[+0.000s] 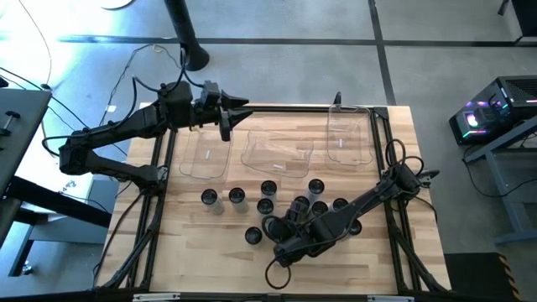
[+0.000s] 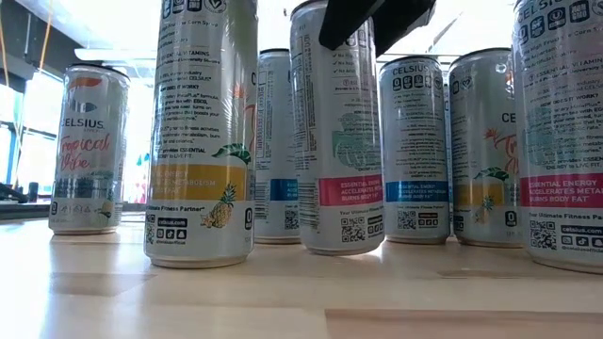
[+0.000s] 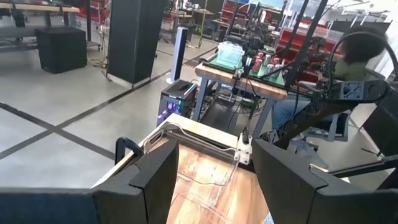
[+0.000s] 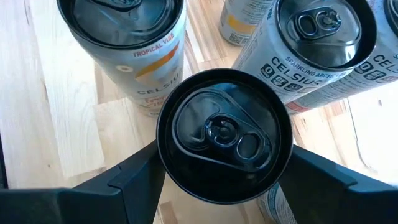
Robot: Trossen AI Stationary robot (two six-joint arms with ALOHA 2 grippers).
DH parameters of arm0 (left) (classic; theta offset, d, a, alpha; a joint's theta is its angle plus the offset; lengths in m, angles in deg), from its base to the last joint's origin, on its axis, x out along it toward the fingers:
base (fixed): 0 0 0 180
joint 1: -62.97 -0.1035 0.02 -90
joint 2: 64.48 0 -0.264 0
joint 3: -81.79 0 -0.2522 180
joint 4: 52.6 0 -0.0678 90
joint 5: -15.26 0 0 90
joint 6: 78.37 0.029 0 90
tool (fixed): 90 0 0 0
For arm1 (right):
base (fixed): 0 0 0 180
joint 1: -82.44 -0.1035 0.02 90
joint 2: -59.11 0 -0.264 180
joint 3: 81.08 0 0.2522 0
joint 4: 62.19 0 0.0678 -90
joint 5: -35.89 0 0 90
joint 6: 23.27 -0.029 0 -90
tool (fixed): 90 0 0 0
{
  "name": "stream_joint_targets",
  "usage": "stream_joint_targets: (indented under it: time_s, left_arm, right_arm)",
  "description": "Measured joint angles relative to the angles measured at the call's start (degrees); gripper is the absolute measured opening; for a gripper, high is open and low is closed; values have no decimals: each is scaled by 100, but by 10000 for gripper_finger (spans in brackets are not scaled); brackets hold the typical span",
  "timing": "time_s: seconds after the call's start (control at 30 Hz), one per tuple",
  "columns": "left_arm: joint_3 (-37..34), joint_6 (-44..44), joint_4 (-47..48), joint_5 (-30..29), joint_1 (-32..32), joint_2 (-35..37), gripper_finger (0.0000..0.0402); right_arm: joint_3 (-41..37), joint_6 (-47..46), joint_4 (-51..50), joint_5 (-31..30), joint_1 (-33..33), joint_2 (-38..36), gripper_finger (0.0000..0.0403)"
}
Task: Sort soda cans
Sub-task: Move the white-pink soda can to the bottom center of the table
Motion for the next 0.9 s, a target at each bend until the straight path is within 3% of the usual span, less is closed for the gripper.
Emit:
stream_joint_targets:
  time_s: [0.43, 0.9]
  left_arm:
    - [0, 3, -13, 2, 0, 0, 200]
    - [0, 144, -13, 9, -117, 0, 200]
  right_arm:
    - [11, -87, -81, 408, 211, -26, 279]
    - [-7, 122, -281, 754, 340, -43, 356]
